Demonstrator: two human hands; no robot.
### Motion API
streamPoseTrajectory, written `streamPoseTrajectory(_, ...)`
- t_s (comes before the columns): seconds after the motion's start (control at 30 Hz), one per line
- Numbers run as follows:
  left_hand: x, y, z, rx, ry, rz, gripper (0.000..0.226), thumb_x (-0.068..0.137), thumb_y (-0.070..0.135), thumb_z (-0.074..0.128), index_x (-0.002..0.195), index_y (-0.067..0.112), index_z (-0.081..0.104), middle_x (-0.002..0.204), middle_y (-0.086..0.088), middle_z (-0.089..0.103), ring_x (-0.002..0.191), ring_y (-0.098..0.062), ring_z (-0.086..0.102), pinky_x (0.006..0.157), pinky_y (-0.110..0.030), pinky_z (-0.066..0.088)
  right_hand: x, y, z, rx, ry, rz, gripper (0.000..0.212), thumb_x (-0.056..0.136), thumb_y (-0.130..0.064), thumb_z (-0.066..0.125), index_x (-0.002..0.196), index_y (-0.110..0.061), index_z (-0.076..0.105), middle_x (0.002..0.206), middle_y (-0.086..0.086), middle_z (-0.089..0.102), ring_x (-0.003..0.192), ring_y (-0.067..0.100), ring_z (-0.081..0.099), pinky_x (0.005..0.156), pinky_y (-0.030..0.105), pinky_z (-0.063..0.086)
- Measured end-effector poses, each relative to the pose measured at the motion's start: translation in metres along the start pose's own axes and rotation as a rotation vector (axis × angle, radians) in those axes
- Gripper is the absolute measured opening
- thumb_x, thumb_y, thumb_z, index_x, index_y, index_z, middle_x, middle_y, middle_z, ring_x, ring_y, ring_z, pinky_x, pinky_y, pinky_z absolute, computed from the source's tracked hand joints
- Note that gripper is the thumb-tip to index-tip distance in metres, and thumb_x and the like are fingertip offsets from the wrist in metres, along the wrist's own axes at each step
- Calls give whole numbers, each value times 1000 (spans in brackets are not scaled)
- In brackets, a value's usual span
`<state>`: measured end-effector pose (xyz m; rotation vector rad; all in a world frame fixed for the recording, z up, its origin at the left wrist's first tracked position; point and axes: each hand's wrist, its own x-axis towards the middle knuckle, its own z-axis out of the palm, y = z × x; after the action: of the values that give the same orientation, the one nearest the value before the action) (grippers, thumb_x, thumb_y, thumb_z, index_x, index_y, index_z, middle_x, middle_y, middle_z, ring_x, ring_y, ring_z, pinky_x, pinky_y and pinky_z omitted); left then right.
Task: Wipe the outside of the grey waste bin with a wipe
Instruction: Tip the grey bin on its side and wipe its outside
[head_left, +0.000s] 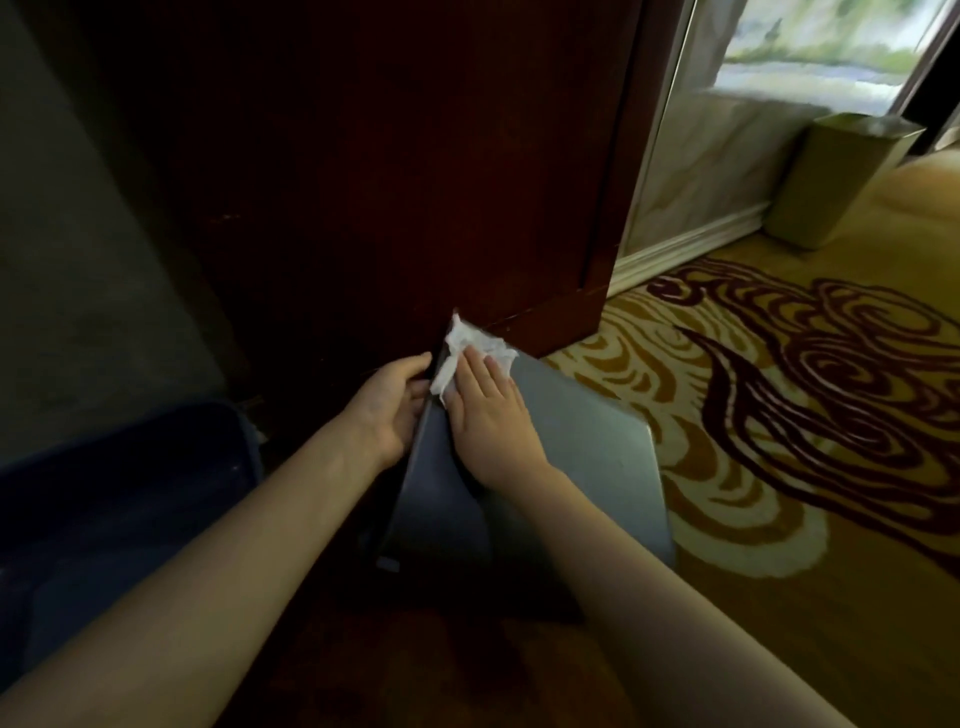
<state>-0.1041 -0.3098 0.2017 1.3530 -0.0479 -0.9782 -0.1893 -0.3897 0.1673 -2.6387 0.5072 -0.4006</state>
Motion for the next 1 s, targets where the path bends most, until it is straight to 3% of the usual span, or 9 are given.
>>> streamPoseTrajectory(0.1, 6, -4, -14, 11, 33, -83, 41, 91, 41, 48, 83, 4, 65, 62, -8, 70, 66, -21, 63, 60, -30, 51, 6, 15, 11, 38, -115, 20, 52, 100, -31, 20, 146, -9, 12, 157, 8, 10, 144, 21, 4, 116, 35, 5)
streamPoseTrajectory(0.2, 9, -10, -26, 38, 79, -123, 25, 91, 29, 52, 81, 9, 63, 46, -3, 68, 52, -17, 65, 45, -23, 49, 3, 42, 14, 25, -221, 114, 52, 100, -33, 18, 147, -13, 10, 158, 6, 6, 144, 20, 2, 115, 36, 5)
streamPoseTrajectory(0.3, 12, -17, -42, 60, 95, -151, 17, 91, 24, 53, 85, 11, 62, 54, -3, 70, 68, -20, 61, 56, -32, 46, -14, 74, 14, -39, -231, 223, 52, 99, -34, 18, 147, -16, 8, 158, 3, 3, 144, 18, -1, 115, 35, 4)
streamPoseTrajectory(0.43, 15, -19, -64, 91, 46, -183, 21, 92, 27, 50, 93, 11, 64, 56, -4, 71, 64, -19, 65, 57, -33, 49, -38, 106, 9, -95, -162, 359, 50, 99, -32, 19, 147, -18, 11, 158, 1, 6, 144, 16, 2, 115, 34, 3)
streamPoseTrajectory(0.57, 19, -15, -76, 57, 8, -227, 40, 92, 41, 45, 102, 6, 62, 65, -9, 74, 65, -22, 70, 57, -33, 53, -56, 120, -1, -177, -3, 427, 45, 98, -20, 29, 143, -15, 27, 154, 4, 23, 142, 17, 19, 113, 36, 20)
streamPoseTrajectory(0.73, 20, -16, -84, 82, 27, -254, 38, 93, 39, 45, 102, 6, 61, 81, -10, 65, 75, -22, 62, 61, -36, 50, -61, 103, -17, 43, 262, 512, 34, 96, -15, 37, 127, -17, 49, 123, 9, 60, 105, 19, 60, 83, 32, 51)
streamPoseTrajectory(0.83, 23, -18, -88, 91, 37, -242, 36, 93, 37, 45, 98, 6, 61, 81, -10, 66, 77, -23, 61, 65, -37, 49, -58, 52, -16, 152, 269, 319, 33, 94, -25, 39, 125, -25, 47, 116, 1, 60, 96, 7, 58, 75, 19, 43)
streamPoseTrajectory(0.93, 28, -20, -89, 93, 29, -237, 35, 94, 35, 44, 89, 6, 62, 60, -9, 70, 63, -23, 65, 61, -34, 51, -62, -11, 15, 65, 67, -5, 45, 88, -26, 46, 133, -22, 39, 137, 1, 48, 122, 12, 47, 100, 29, 37)
streamPoseTrajectory(1.0, 32, -21, -90, 83, 16, -228, 35, 94, 34, 43, 86, 5, 62, 55, -8, 70, 53, -21, 67, 53, -27, 55, -67, -39, 42, -66, -133, -130, 59, 90, -24, 49, 143, -20, 23, 153, 4, 25, 140, 19, 21, 113, 38, 14)
